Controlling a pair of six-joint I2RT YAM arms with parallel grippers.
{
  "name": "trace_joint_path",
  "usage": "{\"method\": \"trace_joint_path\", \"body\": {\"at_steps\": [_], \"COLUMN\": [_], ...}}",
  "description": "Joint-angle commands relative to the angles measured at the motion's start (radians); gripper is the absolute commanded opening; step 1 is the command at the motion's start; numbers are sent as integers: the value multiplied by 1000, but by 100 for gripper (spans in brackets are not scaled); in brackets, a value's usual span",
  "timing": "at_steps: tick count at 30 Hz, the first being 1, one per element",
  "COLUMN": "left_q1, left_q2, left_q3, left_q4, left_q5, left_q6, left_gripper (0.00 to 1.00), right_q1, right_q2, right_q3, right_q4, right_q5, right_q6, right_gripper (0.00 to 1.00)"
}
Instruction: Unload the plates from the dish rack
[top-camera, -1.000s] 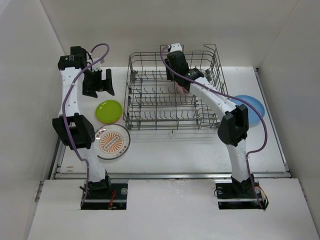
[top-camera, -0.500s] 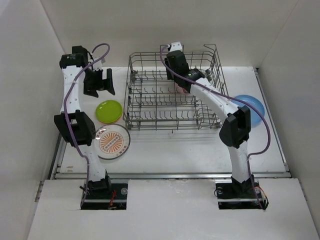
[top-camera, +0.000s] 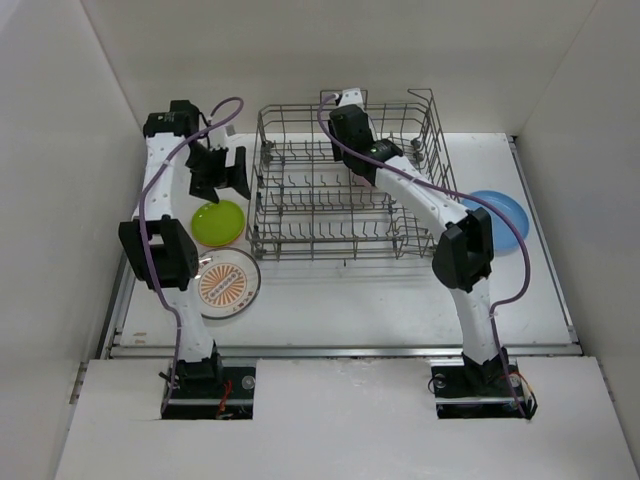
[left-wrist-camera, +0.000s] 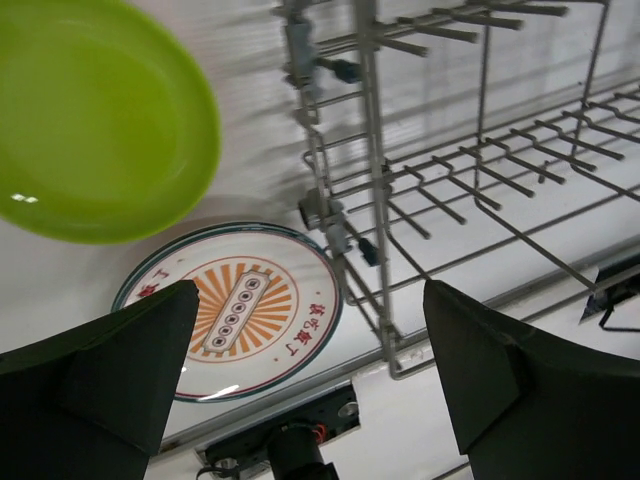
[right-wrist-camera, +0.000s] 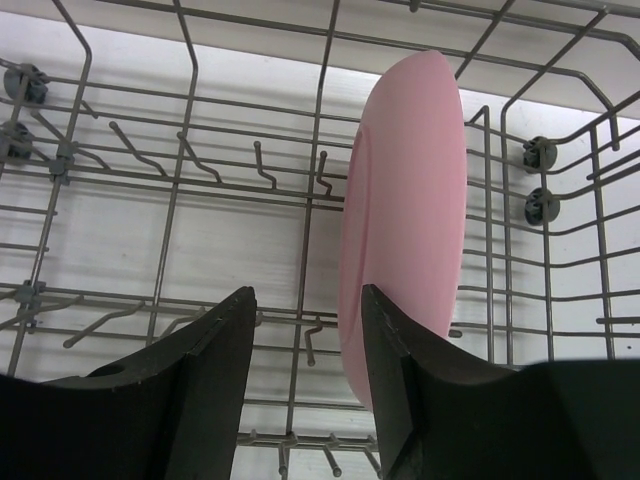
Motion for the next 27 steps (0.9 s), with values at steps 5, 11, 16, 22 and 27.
{"method": "trace_joint_path", "body": {"at_steps": [5,11,16,22,27], "left_q1": [-78,-98,-128,-128,-128], "left_q2": [9,80,120,169,178], "left_q3": [57,57,57,100,77], "left_q4": [-3,-3,-3,-23,-23], "left_q5": [55,32,12,1,21], "left_q6": [20,11,11,11,11], "left_gripper": [94,94,94,80,52], "right_q1": [17,17,17,17,17], "right_q2": [-104,-144,-144,-69,-20], "right_q3": [-16,-56,-77,-16,21], "right_q4": [31,49,49,40,30], "right_q5": [31,51,28,-56,-56], "right_q6": [-34,-43,-43,-43,-30], "right_gripper": [53,53,53,53,50]}}
